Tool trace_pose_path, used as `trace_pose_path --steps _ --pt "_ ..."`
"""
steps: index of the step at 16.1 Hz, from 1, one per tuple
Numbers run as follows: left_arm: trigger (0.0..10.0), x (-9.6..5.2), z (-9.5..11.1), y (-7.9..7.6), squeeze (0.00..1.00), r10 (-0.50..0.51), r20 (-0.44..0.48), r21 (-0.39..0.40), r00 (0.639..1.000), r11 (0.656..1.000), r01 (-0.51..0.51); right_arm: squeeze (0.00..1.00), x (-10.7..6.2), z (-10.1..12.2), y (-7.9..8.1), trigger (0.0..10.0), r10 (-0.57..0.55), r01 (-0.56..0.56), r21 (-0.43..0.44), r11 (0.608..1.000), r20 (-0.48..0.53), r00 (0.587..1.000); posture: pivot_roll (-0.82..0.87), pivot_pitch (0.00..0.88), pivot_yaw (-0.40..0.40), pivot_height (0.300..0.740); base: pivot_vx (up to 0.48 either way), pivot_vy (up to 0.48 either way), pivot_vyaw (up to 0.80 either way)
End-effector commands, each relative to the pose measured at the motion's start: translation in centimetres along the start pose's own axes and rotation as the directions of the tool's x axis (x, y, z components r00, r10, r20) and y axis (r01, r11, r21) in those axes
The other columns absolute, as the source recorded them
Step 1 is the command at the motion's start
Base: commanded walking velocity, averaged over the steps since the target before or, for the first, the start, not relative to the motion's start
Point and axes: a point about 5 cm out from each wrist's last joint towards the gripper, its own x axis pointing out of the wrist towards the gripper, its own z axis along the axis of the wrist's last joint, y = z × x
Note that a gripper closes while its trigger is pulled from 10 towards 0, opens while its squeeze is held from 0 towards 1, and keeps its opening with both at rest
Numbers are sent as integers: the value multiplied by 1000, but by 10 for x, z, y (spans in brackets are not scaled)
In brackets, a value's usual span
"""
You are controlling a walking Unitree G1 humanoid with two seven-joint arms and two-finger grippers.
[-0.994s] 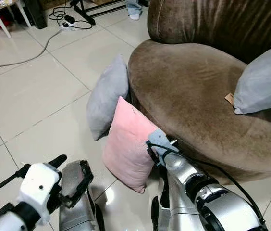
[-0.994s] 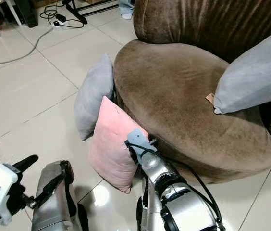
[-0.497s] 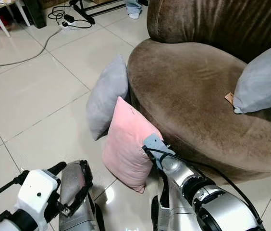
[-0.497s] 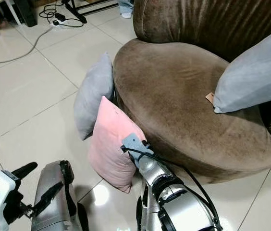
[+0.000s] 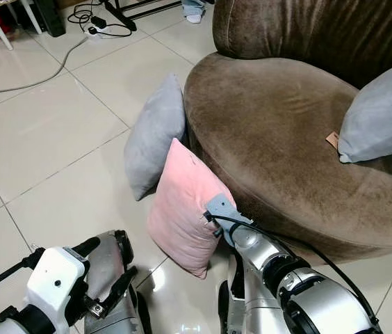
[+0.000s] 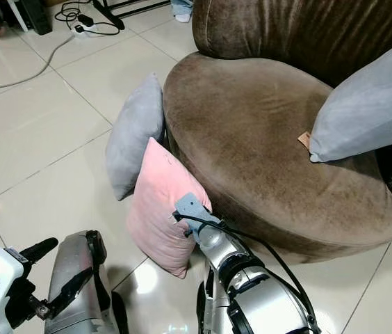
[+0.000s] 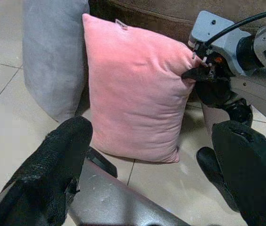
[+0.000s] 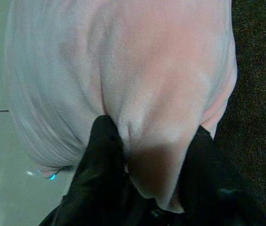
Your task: Move the pillow to the sofa from floor
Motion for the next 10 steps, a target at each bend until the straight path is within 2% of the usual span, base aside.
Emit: trace_pose_path --steps 1,10 --pt "10000 -2 2 -4 0 -21 -4 0 1000 1000 21 0 -1 -6 6 0 22 -22 8 1000 -18 1000 44 191 -33 459 0 0 0" --pt "10000 1 3 -6 0 -27 -6 4 1000 1000 27 0 0 -1 7 0 27 -27 13 1000 -3 1000 46 173 -36 459 0 0 0"
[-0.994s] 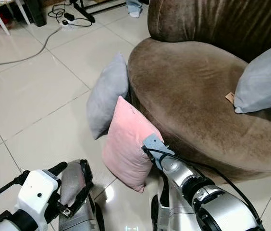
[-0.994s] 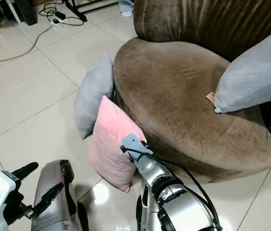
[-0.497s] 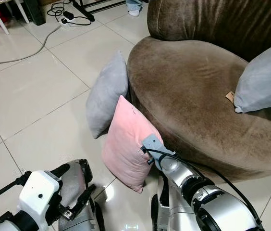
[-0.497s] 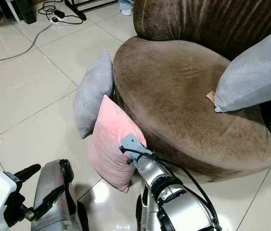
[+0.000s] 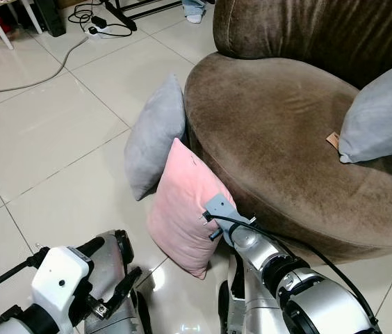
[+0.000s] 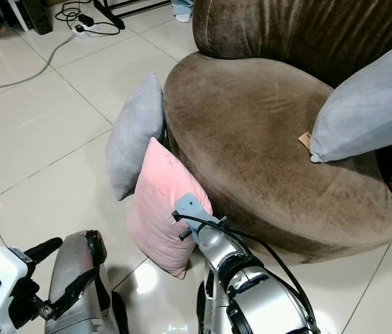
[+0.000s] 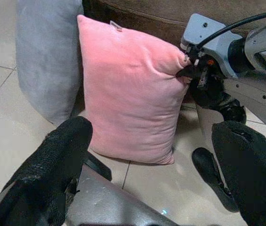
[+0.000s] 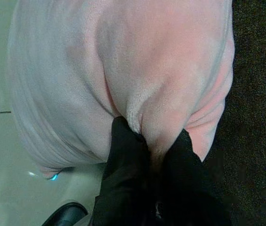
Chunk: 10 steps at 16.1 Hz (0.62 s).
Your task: Move the pillow to the sofa from floor
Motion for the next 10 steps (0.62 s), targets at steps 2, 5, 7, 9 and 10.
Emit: trace_pose_path --steps 2,5,7,9,10 --pt "10000 0 -2 -2 0 -3 -10 5 1000 1000 3 0 -1 4 14 0 78 -81 75 994 50 996 43 147 -41 459 0 0 0" --pt "10000 0 -7 -2 0 26 -9 -9 1000 1000 -26 0 -4 12 28 0 188 -222 192 956 183 965 39 85 -45 459 0 0 0" --pt "10000 0 -6 2 0 69 7 -17 998 997 -69 0 -10 14 30 0 238 -319 249 914 307 922 41 26 -45 459 0 0 0" --pt "10000 2 -7 12 0 143 25 -28 989 989 -142 0 -22 18 24 0 270 -407 241 881 451 851 39 0 -46 459 0 0 0" --pt "10000 2 -7 13 0 165 33 -30 986 986 -164 0 -28 22 19 0 254 -410 237 881 494 831 41 0 -47 459 0 0 0"
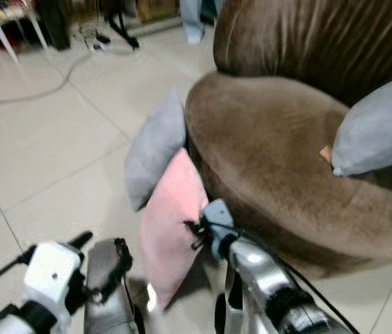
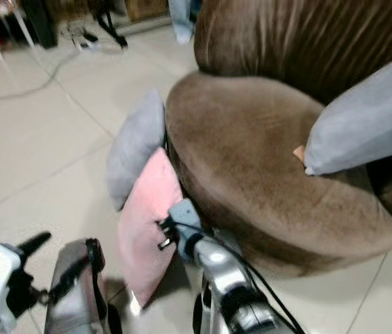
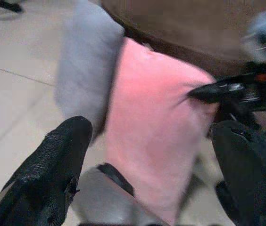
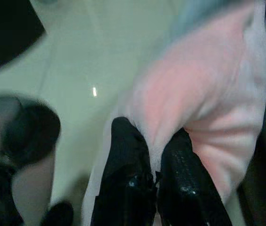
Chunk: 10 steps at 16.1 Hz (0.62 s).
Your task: Move the pillow to the sofa from floor
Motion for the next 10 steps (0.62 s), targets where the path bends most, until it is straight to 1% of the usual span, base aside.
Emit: trace_pose_path --steps 1,2,3,4,5,6,7,8,9,10 --pt "10000 1 -2 5 0 54 1 1 999 999 -54 0 -4 29 -4 0 17 -15 -12 1000 135 991 40 0 -47 459 0 0 0" --pt "10000 5 1 8 0 86 21 -9 996 996 -86 0 -10 43 -7 0 3 -3 -2 1000 193 981 39 0 -47 459 0 0 0" --pt "10000 17 7 16 0 166 69 -29 984 986 -164 0 -27 72 -18 0 -60 47 50 998 312 948 44 0 -48 459 0 0 0" --pt "10000 21 10 18 0 192 87 -44 977 981 -189 0 -33 80 -22 0 -90 66 80 995 345 934 41 0 -46 459 0 0 0" --pt "10000 31 16 21 0 236 126 -71 964 971 -229 0 -55 103 -28 0 -138 97 116 988 426 894 25 0 -40 459 0 0 0" --pt "10000 35 19 19 0 241 145 -80 960 969 -232 0 -66 116 -28 0 -157 106 135 985 459 875 14 0 -36 459 0 0 0" --pt "10000 39 21 18 0 242 160 -85 957 969 -230 0 -73 125 -27 0 -168 114 140 984 483 859 8 0 -36 459 0 0 0" --pt "10000 45 23 18 0 249 175 -89 953 968 -237 0 -78 132 -28 10000 -211 158 150 976 473 855 5 0 -34 459 0 0 0" --pt "10000 49 24 19 0 258 183 -90 949 965 -245 0 -81 136 -28 10000 -218 152 172 973 476 852 1 0 -34 459 0 0 0" --pt "10000 55 29 22 0 274 204 -93 940 961 -260 0 -85 145 -27 10000 -213 148 170 974 485 848 1 0 -37 459 0 0 0"
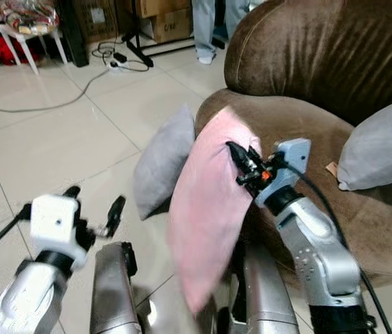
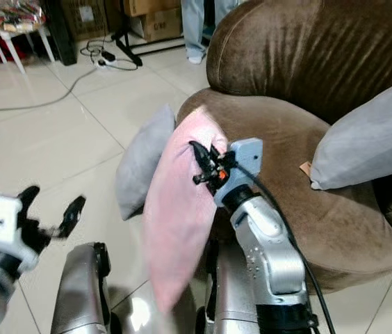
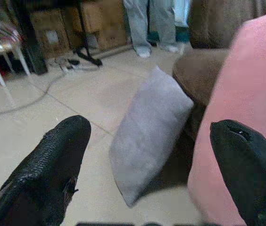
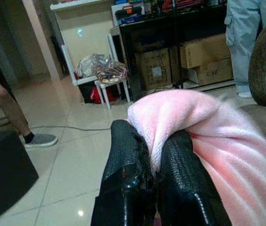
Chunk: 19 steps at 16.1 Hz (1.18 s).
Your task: Move the pillow to the sofa from floor
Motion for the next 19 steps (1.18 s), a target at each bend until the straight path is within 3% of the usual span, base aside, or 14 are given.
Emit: trace_pose_path --steps 1,3,8,19 --pt "10000 7 4 -1 0 8 21 15 1000 1000 -8 0 -2 26 3 10000 -18 15 42 999 90 996 4 0 -39 459 0 0 0" --pt "10000 14 14 0 0 10 56 30 998 999 -12 0 3 41 2 10000 -61 51 77 996 126 990 -10 0 -27 479 0 0 0" --pt "10000 26 15 1 0 10 69 64 998 998 -15 0 9 64 0 10000 -116 102 96 990 162 980 -32 0 -8 524 0 0 0" --pt "10000 33 14 2 0 10 57 92 998 996 -15 0 10 63 -7 10000 -212 195 134 972 129 969 -36 0 13 634 0 0 0"
